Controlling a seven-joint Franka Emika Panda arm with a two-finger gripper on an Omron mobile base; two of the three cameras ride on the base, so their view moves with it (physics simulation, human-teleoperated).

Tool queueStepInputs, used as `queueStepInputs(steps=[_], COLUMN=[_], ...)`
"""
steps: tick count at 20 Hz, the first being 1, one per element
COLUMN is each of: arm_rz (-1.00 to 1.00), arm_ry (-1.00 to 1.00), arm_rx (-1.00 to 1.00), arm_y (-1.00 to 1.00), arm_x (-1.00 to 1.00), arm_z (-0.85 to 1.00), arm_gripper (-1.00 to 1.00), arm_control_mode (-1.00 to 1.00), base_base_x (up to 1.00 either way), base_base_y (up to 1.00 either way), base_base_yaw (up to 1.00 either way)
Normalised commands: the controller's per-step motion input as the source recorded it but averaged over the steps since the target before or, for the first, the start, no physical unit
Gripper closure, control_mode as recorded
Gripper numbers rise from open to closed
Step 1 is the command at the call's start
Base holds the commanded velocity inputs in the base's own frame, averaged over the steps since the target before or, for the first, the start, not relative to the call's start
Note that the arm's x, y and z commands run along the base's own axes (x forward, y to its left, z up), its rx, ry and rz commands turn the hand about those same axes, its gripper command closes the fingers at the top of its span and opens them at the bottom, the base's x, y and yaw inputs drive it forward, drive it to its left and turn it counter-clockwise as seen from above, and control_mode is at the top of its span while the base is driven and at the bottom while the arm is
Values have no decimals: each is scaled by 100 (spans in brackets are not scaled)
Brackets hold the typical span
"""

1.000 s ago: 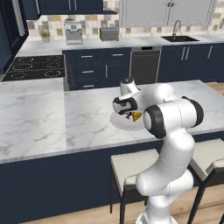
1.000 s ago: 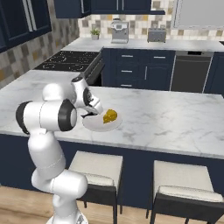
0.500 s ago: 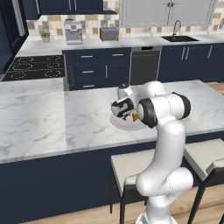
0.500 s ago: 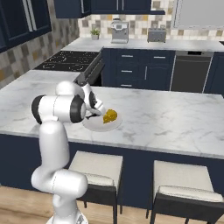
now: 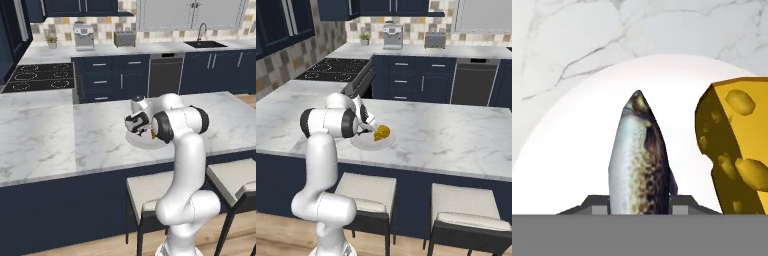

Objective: Take the cheese, fish, and garlic from the fridge and place them on the plate on the dining counter to create an appetizer plate.

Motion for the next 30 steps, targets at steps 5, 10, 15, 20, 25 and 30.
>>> queueStepInputs(steps=[5, 10, 15, 20, 25, 30], arm_rz=[0, 0, 0, 1, 4, 5], arm_ry=[-3, -21, -17, -1, 15, 26], arm_rx=[-2, 0, 0, 1, 8, 4], arm_y=[0, 0, -7, -32, -19, -15], arm_x=[0, -39, -100, -100, -100, -100], arm_z=[1, 62, 100, 100, 100, 91], arm_gripper=[-100, -100, -100, -100, -100, -100], arm_control_mode=[-100, -100, -100, -100, -100, -100], base_base_x=[0, 0, 0, 0, 0, 0], base_base_y=[0, 0, 0, 0, 0, 0], base_base_yaw=[0, 0, 0, 0, 0, 0])
